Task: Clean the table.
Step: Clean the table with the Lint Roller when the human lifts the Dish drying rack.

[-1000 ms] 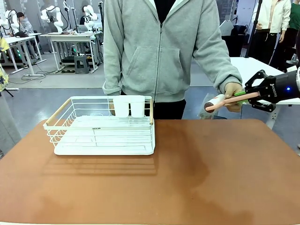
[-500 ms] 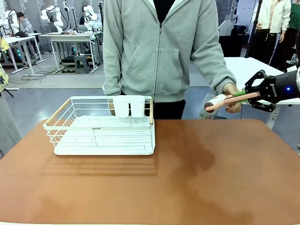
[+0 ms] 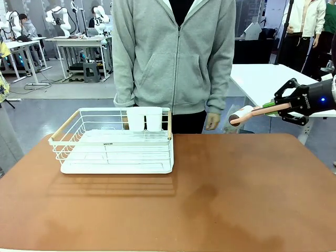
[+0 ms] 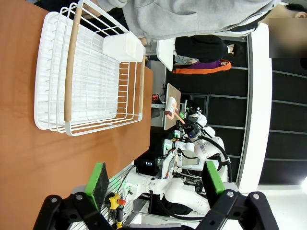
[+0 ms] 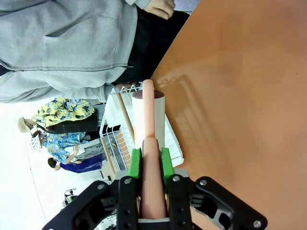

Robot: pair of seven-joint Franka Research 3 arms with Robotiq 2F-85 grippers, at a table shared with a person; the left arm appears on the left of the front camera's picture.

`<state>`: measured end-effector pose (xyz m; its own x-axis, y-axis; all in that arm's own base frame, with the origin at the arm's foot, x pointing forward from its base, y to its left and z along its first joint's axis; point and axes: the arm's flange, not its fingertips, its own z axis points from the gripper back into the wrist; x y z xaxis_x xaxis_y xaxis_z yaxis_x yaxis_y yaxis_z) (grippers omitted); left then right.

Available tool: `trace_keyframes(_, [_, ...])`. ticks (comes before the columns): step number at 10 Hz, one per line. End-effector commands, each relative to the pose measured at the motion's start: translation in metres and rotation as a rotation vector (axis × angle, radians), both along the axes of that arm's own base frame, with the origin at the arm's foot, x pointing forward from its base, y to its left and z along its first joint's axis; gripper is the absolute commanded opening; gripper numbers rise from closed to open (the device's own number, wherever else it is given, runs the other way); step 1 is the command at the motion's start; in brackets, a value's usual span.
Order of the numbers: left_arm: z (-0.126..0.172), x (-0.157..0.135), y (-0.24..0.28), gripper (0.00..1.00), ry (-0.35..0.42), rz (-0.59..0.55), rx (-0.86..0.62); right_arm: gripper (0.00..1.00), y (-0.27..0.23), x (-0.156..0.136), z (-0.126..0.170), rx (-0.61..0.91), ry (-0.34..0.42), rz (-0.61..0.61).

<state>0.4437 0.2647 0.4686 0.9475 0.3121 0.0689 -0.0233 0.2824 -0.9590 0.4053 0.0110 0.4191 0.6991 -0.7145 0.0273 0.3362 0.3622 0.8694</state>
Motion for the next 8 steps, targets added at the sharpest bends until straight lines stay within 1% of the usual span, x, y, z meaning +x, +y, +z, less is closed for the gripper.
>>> trace_keyframes(1, [0.0000, -0.0034, 0.0020, 1.00, -0.006, -0.011, 0.006, 0.00, 0.0011, 0.0000, 0.0000, 0.000, 0.001, 0.001])
trace_keyframes(8, [0.0000, -0.0034, 0.0020, 1.00, -0.006, -0.011, 0.006, 0.00, 0.0011, 0.0000, 0.0000, 0.000, 0.001, 0.001])
